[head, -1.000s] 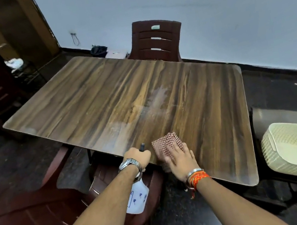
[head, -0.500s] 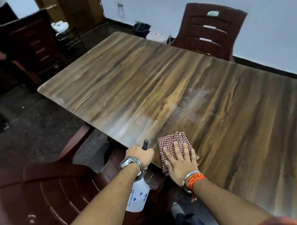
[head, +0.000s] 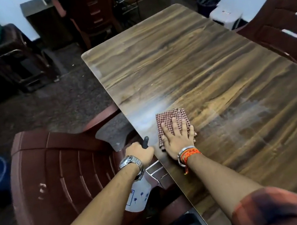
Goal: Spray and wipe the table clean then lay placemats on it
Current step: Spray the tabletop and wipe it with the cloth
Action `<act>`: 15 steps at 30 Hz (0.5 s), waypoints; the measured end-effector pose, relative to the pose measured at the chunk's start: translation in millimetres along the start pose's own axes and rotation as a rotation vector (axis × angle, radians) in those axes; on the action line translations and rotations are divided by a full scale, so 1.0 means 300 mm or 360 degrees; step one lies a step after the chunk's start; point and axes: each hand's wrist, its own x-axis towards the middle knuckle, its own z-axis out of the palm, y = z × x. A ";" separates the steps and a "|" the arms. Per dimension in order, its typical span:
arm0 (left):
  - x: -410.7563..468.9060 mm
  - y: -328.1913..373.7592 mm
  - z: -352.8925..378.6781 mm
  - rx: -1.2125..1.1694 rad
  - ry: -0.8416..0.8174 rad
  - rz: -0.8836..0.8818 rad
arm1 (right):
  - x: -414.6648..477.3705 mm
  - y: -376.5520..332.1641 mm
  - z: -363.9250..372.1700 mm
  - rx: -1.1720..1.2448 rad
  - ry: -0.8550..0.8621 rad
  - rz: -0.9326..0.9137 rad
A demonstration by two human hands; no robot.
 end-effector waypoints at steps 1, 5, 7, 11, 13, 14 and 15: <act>0.010 -0.007 0.001 -0.0008 0.0017 -0.0020 | 0.036 -0.007 -0.004 -0.0005 -0.0002 -0.0029; 0.031 -0.025 -0.008 -0.0011 0.0067 -0.0075 | 0.147 -0.037 -0.020 -0.0018 -0.0021 -0.0148; 0.034 -0.036 -0.016 -0.0024 0.0081 -0.0081 | 0.185 -0.056 -0.030 -0.0009 -0.0040 -0.0210; 0.025 -0.059 -0.029 -0.0082 0.0096 -0.0101 | 0.196 -0.061 -0.044 -0.0034 -0.0058 -0.0262; 0.008 -0.056 -0.034 -0.0078 0.0086 -0.0091 | 0.175 -0.053 -0.046 -0.0080 -0.0096 -0.0357; 0.000 -0.051 -0.036 -0.0072 0.0086 -0.0079 | 0.157 -0.049 -0.044 -0.0111 -0.0123 -0.0426; -0.004 -0.049 -0.035 -0.0066 0.0086 -0.0061 | 0.134 -0.048 -0.038 -0.0144 -0.0142 -0.0494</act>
